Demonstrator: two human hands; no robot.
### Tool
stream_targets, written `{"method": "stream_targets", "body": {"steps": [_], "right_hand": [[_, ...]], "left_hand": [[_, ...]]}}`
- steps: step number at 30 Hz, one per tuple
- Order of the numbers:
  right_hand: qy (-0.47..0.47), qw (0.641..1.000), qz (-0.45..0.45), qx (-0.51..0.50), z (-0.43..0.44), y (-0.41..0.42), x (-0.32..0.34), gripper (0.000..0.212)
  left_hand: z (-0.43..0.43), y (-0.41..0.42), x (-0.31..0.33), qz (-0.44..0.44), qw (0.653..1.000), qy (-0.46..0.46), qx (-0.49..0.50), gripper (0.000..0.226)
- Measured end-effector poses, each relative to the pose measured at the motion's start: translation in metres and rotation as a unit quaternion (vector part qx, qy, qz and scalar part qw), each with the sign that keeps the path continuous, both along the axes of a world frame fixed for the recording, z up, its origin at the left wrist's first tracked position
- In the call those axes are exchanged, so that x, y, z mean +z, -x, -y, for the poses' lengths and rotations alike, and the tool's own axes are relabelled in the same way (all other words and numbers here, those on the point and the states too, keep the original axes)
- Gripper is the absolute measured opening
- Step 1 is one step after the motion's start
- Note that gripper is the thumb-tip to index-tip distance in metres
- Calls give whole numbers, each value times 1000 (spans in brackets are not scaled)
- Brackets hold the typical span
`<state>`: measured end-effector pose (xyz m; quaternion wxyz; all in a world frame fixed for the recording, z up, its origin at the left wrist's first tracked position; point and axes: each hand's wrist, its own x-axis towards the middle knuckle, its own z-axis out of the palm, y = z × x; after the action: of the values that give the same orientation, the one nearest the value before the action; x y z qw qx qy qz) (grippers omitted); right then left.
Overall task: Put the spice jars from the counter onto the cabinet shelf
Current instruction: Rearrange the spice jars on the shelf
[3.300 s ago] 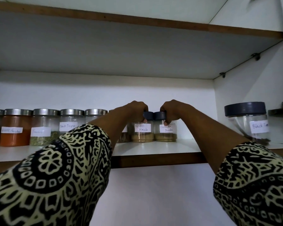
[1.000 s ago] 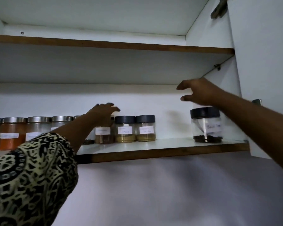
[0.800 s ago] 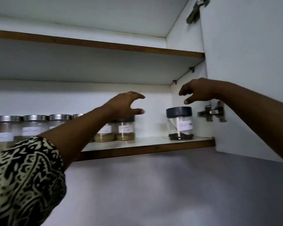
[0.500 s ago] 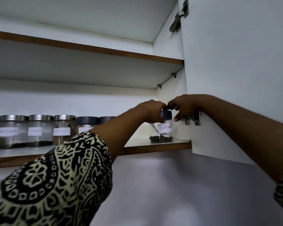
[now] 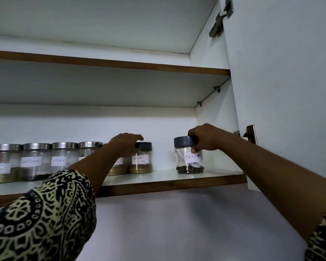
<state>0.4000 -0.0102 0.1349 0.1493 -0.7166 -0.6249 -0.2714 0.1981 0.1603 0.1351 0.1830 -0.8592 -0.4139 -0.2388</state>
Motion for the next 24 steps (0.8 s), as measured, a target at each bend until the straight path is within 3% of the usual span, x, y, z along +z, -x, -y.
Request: {"method": "stream_targets", "body": {"steps": [12,15,18,20,24], "right_hand": [[-3,1000,-4,3,-96,11,1,42],[4,1000,-9,-1,-113,11,3,43],[6,1000,-8,-4,-124,11,4,45],[6,1000,-7,-4,-129,10,5,45],[7,1000,-12,-5,-135,10,6,49]], "left_hand": [[-28,-8,-5,19,998,-60,-6,36],[-23,-7,-7,-10,998,-68,14,43],[-1,-4,-6,-52,995,-81,39,64],[30,0,-6,-8,994,-108,25,67],[103,25,-40,112,982,-150,-14,51]]}}
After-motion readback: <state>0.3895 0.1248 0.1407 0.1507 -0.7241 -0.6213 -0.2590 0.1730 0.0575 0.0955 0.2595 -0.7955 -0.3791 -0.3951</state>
